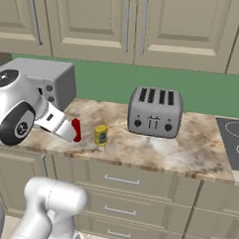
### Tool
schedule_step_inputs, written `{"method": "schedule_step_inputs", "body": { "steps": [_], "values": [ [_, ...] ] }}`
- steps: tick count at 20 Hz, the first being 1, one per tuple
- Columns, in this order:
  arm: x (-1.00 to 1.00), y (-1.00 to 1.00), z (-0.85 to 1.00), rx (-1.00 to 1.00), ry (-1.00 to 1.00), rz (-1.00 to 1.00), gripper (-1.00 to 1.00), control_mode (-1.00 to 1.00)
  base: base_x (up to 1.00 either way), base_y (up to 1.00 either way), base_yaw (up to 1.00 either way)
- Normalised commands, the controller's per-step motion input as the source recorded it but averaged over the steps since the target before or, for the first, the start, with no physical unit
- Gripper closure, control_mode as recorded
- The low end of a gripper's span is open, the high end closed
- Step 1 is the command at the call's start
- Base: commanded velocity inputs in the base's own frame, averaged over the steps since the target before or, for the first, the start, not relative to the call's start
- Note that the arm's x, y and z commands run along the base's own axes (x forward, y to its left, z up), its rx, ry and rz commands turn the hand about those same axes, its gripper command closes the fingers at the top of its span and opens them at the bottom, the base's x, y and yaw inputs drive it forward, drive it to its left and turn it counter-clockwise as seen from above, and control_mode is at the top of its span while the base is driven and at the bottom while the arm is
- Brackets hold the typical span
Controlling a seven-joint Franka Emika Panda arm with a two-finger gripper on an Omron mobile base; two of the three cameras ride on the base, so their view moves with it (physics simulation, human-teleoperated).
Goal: Place the mustard and ketchup from the counter to the top shelf of the fridge. If the existing items in the fridge are on the top shelf, move them to other shelves.
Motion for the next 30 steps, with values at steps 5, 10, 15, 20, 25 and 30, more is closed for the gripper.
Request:
{"method": "schedule_step_inputs", "body": {
  "steps": [5, 10, 15, 20, 25, 30],
  "values": [
    [0.37, 0.0, -0.14, 0.0, 0.16, -0.11, -1.0, -1.0, 0.0, 0.0, 0.0],
    [0.3, 0.0, -0.19, 0.0, 0.15, -0.07, -1.0, -1.0, 0.0, 0.0, 0.0],
    [0.27, 0.0, -0.31, 0.0, 0.14, -0.05, -1.0, -1.0, 0.0, 0.0, 0.0],
    [0.25, 0.0, -0.38, 0.0, 0.06, -0.03, -1.0, -1.0, 0.0, 0.0, 0.0],
    [0.35, 0.0, -0.32, 0.0, 0.0, -0.02, -1.0, -1.0, 0.0, 0.0, 0.0],
    [0.34, 0.0, -0.23, 0.0, 0.0, -0.01, -1.0, -1.0, 0.0, 0.0, 0.0]
  ]
}}
